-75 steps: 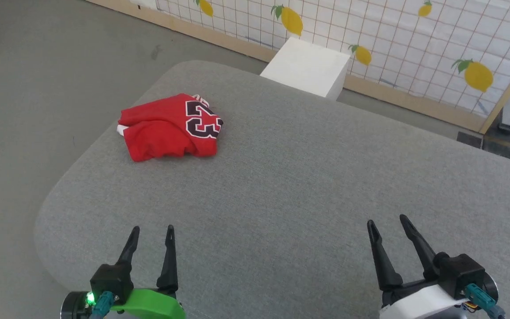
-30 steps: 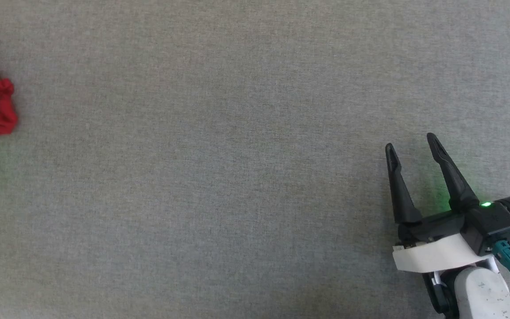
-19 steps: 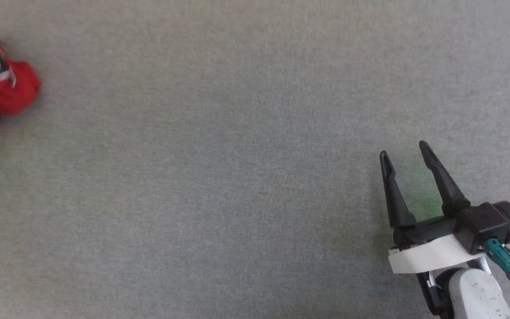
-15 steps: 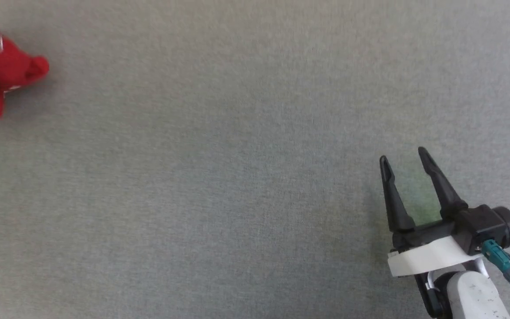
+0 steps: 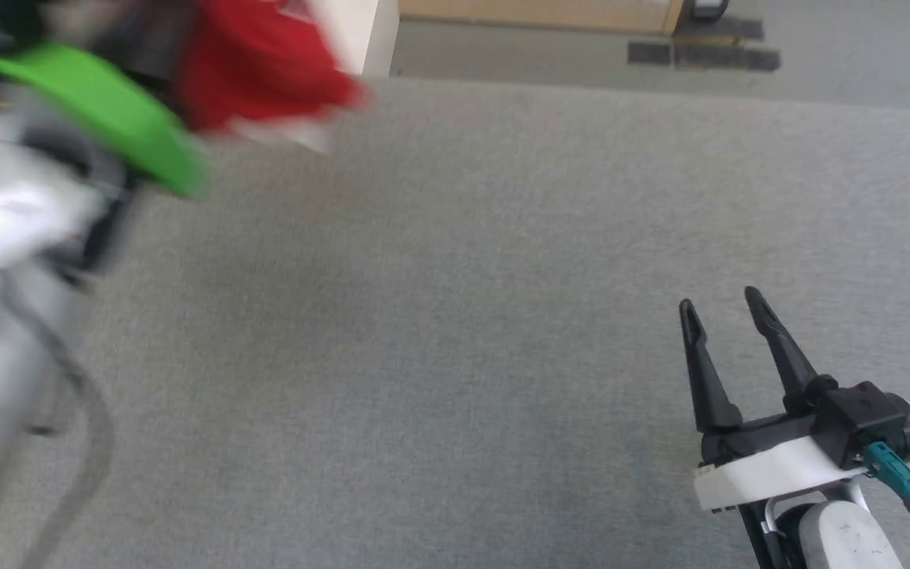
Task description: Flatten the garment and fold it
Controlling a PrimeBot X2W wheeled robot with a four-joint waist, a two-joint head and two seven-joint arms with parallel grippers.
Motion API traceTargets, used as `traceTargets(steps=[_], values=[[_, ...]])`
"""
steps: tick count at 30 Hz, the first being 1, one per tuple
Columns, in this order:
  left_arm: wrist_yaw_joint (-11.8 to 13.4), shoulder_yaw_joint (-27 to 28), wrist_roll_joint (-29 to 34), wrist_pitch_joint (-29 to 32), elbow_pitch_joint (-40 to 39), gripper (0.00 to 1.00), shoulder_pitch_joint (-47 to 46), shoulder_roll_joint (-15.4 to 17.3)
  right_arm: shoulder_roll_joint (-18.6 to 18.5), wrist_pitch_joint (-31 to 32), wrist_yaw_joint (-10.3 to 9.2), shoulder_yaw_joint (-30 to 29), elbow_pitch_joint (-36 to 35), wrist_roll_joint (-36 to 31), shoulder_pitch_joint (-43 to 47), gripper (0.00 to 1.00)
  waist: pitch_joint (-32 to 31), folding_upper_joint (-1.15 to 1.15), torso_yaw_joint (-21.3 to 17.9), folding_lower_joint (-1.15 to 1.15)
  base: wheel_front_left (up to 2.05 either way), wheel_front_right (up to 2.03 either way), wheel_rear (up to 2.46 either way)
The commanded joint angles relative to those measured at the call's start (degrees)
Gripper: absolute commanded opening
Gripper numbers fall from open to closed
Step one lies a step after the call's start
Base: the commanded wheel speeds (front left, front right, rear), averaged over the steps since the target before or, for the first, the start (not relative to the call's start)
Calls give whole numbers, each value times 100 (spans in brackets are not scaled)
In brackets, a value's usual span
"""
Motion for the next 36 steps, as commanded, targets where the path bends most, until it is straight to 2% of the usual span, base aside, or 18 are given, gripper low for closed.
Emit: traceTargets(steps=[1, 6, 12, 13, 14, 20, 25, 31, 36], values=[[-11, -172, 49, 5, -121, 0, 157, -250, -4, -32, -9, -29, -21, 43, 53, 100, -225, 0, -211, 0, 0, 0, 0], [29, -1032, 335, 108, -226, 0, 680, -1017, -4, -32, -9, -201, -45, 72, 40, 100, -184, 0, -534, 0, 0, 0, 0], [11, -2163, 668, 132, 508, 0, 1330, -1909, -4, -32, -9, -384, -4, 141, -17, 100, -15, 0, -971, 0, 0, 0, 0], [8, -2289, 701, 113, 618, 96, 1380, -2005, -4, -32, -9, -391, 10, 151, -21, 100, 6, 0, -1017, 0, 0, 0, 0], [4, -2434, 756, 80, 752, 100, 1424, -2108, -4, -32, -9, -395, 28, 161, -23, 100, 26, 0, -1065, 0, 0, 0, 0], [-7, -2734, 830, -406, 1152, 100, 1501, -2405, -4, -32, -9, -425, 125, 202, 26, 100, -33, 0, -1110, 0, 0, 0, 0], [71, -2426, 758, -925, 1169, 100, 1438, -2340, -4, -32, -9, -442, 239, 204, 137, 100, -283, 0, -953, 0, 0, 0, 0], [618, -1548, 719, -1165, 857, 100, 1665, -1903, -4, -32, -9, -512, 303, 152, 281, 100, -602, 0, -690, 0, 0, 0, 0], [1043, -564, 826, -1178, 291, 100, 2454, -1517, -4, -32, -9, -530, 326, 142, 444, 100, -807, 0, -513, 0, 0, 0, 0]])
